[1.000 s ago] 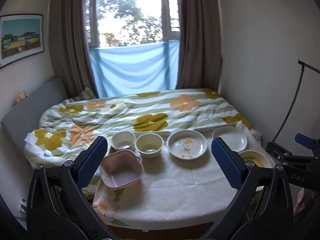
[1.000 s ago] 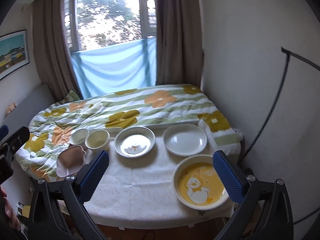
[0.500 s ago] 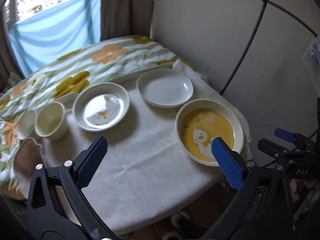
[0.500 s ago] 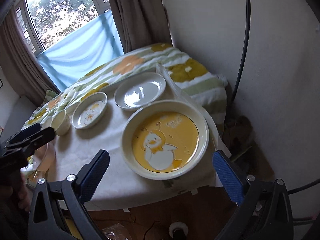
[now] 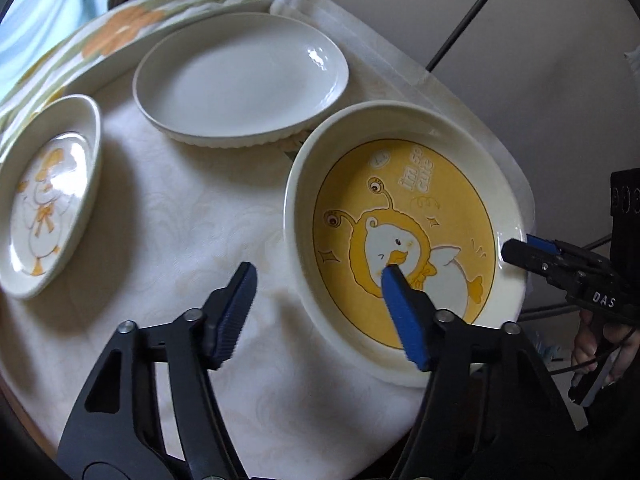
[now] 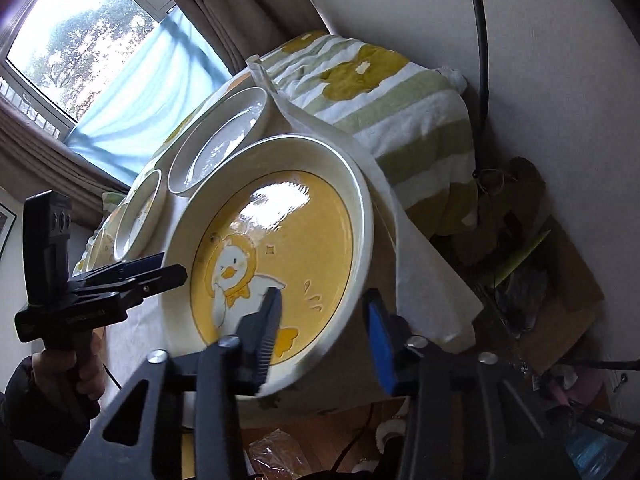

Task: Organize plates and bowls

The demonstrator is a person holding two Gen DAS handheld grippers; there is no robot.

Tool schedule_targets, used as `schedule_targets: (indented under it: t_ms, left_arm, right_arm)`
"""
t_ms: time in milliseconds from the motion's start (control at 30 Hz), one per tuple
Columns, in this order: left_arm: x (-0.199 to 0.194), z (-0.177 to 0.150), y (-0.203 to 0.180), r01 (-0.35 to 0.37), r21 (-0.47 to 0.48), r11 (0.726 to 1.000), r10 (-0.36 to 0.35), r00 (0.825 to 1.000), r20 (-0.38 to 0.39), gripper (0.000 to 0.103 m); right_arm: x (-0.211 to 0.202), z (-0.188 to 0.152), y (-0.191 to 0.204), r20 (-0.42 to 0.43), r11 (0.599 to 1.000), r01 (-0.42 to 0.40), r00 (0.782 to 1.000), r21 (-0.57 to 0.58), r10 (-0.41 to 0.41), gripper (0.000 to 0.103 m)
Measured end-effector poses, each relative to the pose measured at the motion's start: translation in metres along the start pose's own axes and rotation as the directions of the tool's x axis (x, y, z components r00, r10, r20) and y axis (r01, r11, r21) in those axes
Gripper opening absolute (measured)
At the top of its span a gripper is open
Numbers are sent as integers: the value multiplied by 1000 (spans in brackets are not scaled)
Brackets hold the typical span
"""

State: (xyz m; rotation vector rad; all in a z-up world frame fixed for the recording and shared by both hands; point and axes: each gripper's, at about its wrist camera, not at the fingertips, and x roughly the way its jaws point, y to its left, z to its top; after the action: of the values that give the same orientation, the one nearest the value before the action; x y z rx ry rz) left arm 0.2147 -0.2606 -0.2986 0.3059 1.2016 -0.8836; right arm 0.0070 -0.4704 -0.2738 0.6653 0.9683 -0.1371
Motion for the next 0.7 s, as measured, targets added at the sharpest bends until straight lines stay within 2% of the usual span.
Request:
schedule_targets:
  t_ms: [100, 167, 200, 300, 700]
  left_arm:
    - [8, 3, -2, 11, 11, 1000, -11, 1000, -23, 43]
    - [12, 4, -3, 18, 16, 1000, -18, 999, -37, 28]
    - [14, 3, -1, 20, 16, 1000, -19, 999, -48, 26]
    - [14, 5, -3, 16, 20, 1000, -15, 999, -45, 25]
    - [6, -1, -17, -30, 64, 998, 30, 1000, -4, 25]
  right_arm:
    - [5, 6, -2, 12, 1000, 4, 1000, 8, -4, 27]
    - [6, 8, -3, 16, 1000, 17, 1000, 10, -17, 23]
    - [8, 10, -4, 16, 1000, 21, 1000, 14, -22, 19]
    - [10, 14, -8, 11, 999, 20, 1000, 33, -20, 14]
    - [11, 17, -3, 13, 998, 53, 999, -34, -52, 14]
